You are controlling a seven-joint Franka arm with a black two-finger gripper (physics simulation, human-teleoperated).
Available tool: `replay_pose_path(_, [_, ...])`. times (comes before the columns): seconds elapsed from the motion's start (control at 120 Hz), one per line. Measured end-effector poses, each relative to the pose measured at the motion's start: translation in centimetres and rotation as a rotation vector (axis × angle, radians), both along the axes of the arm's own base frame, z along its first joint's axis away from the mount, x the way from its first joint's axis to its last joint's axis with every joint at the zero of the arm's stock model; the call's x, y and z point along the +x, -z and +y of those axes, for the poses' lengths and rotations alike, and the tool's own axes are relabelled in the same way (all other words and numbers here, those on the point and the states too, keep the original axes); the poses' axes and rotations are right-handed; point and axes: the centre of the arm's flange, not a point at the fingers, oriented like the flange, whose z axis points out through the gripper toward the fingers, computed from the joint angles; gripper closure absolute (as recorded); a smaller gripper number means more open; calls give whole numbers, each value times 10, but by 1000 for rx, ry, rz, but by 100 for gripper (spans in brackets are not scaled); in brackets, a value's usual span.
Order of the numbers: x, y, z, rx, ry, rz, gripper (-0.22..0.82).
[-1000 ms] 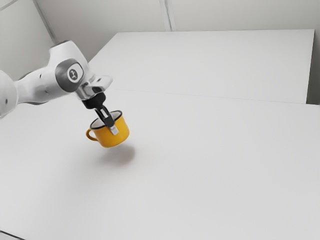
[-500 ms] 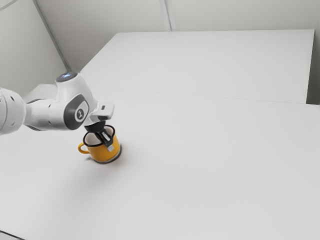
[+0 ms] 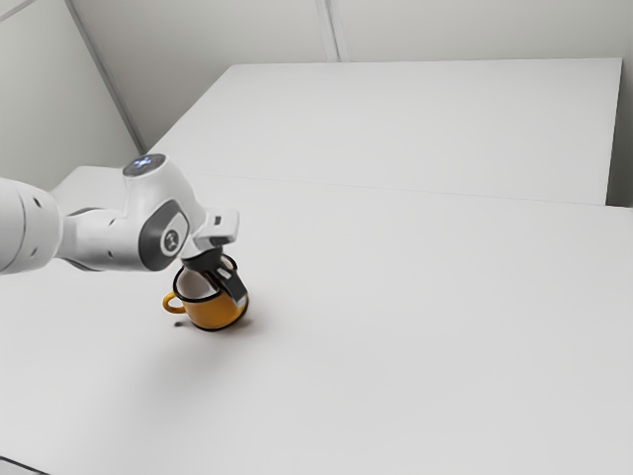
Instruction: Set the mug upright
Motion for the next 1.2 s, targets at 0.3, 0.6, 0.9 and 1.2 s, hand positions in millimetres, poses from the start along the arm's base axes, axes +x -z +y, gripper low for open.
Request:
replay_pose_path(0.3, [51,-105,0,-25,-28,-54,3])
replay_pose_path(0.6, [115,-230,-3,-47,-56,-69,1])
replay_pose_path(0.9, [104,-283,-17,-48,-66,8,0])
replay_pose_path(1.2, [98,-279,-18,-58,-92,63,0])
